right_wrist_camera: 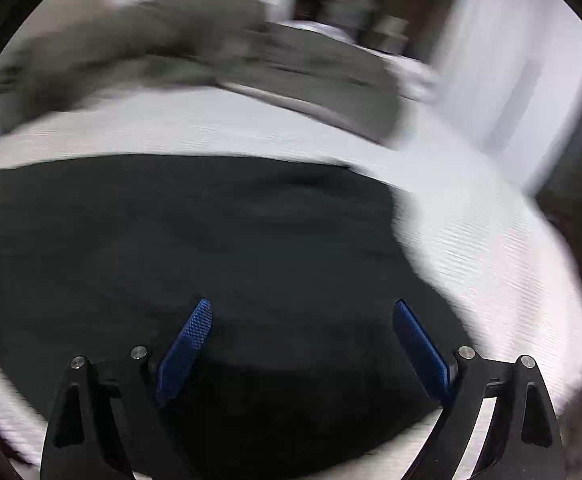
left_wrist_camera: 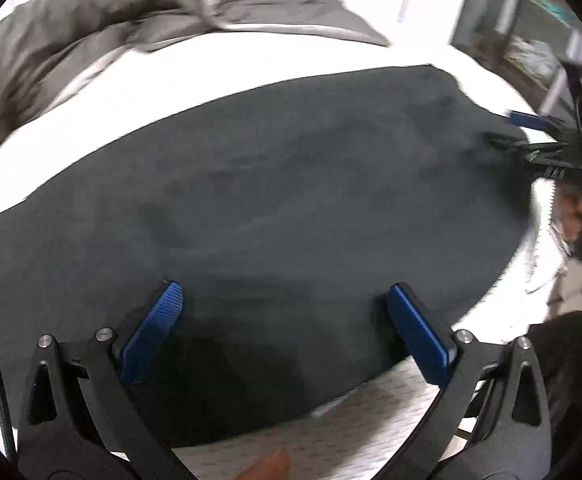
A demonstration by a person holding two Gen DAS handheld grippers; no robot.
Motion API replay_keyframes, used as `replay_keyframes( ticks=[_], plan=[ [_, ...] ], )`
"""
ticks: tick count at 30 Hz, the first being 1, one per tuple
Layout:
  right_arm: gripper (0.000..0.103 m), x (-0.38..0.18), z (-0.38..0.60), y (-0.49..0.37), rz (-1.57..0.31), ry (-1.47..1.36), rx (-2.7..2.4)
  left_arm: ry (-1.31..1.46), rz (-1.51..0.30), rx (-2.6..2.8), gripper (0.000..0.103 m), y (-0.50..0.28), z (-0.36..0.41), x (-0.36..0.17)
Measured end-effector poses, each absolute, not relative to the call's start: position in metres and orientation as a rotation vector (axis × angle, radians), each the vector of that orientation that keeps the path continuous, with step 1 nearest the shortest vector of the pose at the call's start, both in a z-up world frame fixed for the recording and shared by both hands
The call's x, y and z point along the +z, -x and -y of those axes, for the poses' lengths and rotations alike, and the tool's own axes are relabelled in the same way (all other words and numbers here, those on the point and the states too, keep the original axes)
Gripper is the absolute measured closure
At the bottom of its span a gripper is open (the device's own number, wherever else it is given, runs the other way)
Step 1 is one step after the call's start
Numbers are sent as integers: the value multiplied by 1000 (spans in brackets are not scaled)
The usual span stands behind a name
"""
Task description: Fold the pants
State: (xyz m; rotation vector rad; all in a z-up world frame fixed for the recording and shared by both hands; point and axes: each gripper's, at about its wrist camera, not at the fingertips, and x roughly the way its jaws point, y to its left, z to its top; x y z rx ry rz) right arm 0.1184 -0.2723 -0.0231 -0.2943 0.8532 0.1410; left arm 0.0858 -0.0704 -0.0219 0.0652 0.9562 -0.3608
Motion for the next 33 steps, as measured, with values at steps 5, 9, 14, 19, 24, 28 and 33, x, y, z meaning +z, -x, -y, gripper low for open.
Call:
replay_keyframes(
  ticks=[5, 9, 14, 19, 24, 28, 33],
  plan=[
    [9, -48, 188, -90, -906, 459, 492, -118, -978, -395, 1, -88, 100, -33],
    [8, -61, 214, -88, -946, 552, 496, -106, -987, -378, 1, -88, 90, -38],
    [3, -56, 323, -114, -958, 495, -89, -82, -1001, -355, 1, -93, 80, -41],
    [4, -35, 369, -116, -896, 305, -202, -96, -1013, -343, 1, -95, 84, -35],
    [4, -3, 319, -125, -781, 233, 23, -37, -977, -304, 1, -119, 86, -21],
    [4, -32, 252, -130, -867, 288, 212, -19, -1058, -281, 1, -148, 95, -38],
    [4, -74, 240, -150, -936, 479, 201, -81, -1063, -250, 1, -156, 85, -43]
  ],
)
